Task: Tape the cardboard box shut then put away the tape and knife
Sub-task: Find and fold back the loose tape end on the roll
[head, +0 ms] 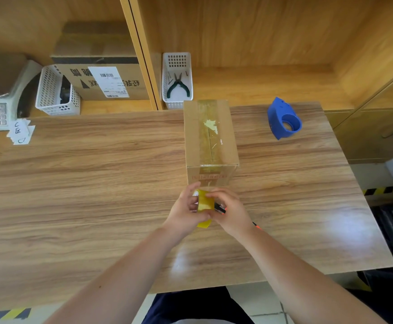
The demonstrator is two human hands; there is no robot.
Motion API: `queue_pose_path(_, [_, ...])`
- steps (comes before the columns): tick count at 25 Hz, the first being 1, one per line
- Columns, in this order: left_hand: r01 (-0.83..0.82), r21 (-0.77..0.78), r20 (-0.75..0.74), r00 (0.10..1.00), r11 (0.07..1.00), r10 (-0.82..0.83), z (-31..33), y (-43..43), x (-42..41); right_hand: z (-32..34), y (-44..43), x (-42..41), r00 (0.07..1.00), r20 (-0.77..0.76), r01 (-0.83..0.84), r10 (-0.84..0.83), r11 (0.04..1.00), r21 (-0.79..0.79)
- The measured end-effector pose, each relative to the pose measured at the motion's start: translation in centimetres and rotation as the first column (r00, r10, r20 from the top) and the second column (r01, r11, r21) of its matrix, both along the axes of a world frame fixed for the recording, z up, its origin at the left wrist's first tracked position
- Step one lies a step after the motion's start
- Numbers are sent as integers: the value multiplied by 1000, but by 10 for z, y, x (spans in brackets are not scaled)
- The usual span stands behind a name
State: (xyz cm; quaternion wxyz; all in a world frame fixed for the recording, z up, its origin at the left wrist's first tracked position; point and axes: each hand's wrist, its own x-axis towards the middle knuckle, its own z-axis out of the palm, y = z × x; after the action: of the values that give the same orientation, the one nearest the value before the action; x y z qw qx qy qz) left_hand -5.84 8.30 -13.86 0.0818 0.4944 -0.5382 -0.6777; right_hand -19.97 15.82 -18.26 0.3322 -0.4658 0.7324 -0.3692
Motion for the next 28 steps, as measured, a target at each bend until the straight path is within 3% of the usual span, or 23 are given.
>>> queue_pose_path(4, [-14,-68,-21,1000,998,12,5,7,3,12,0,-6,996,-53,-74,76,996,43])
queue_pose_path(8, [-62,-48,-58,997,997,60,12,7,6,28,6,-5,998,27,-57,56,998,21])
queue_pose_path(15, [-58,-15,-100,993,998,57,21,5,11,44,14,1,971,-236,-75,43,989,-130])
queue_pose_path(18, [-55,-29,-127,991,998,51,32,5,14,61,15,2,963,-255,-133,87,977,-167])
queue_pose_path(28, [-81,-284,-135,990,955,44,65,15,9,114,7,-3,952,-230,-198,202,979,42])
